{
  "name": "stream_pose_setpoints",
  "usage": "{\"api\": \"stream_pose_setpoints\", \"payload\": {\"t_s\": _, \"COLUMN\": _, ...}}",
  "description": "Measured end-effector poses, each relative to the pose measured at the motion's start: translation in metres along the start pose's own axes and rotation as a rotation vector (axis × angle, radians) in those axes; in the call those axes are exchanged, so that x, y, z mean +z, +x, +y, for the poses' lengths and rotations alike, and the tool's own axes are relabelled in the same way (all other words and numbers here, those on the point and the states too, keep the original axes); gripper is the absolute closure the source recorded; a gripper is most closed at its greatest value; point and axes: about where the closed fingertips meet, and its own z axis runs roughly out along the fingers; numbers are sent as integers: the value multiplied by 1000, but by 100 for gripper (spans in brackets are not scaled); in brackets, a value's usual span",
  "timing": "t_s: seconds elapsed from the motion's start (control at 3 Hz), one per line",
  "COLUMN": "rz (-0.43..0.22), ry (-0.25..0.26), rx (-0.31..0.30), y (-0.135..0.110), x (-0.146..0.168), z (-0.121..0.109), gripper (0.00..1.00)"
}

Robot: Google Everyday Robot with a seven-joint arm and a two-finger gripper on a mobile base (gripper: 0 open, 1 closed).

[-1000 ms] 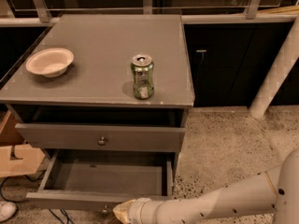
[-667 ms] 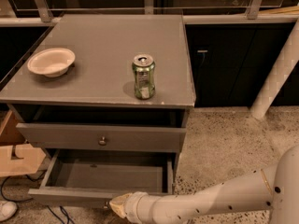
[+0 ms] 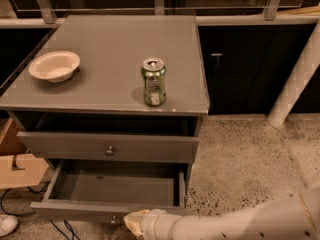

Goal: Close middle drawer

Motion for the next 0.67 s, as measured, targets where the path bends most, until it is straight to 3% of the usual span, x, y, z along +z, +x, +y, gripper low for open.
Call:
{"api": "stream_pose_setpoints", "payload": {"t_s": 0.33, "rz": -16, "ry": 108, "rx": 128, "y": 20, "x": -60, "z": -7, "gripper": 100}}
{"api": "stream_pose_setpoints", "payload": {"t_s": 0.67, "rz": -1, "ry": 122, "rx": 143, "y": 36, "x": -68, "z": -9, "gripper": 100}}
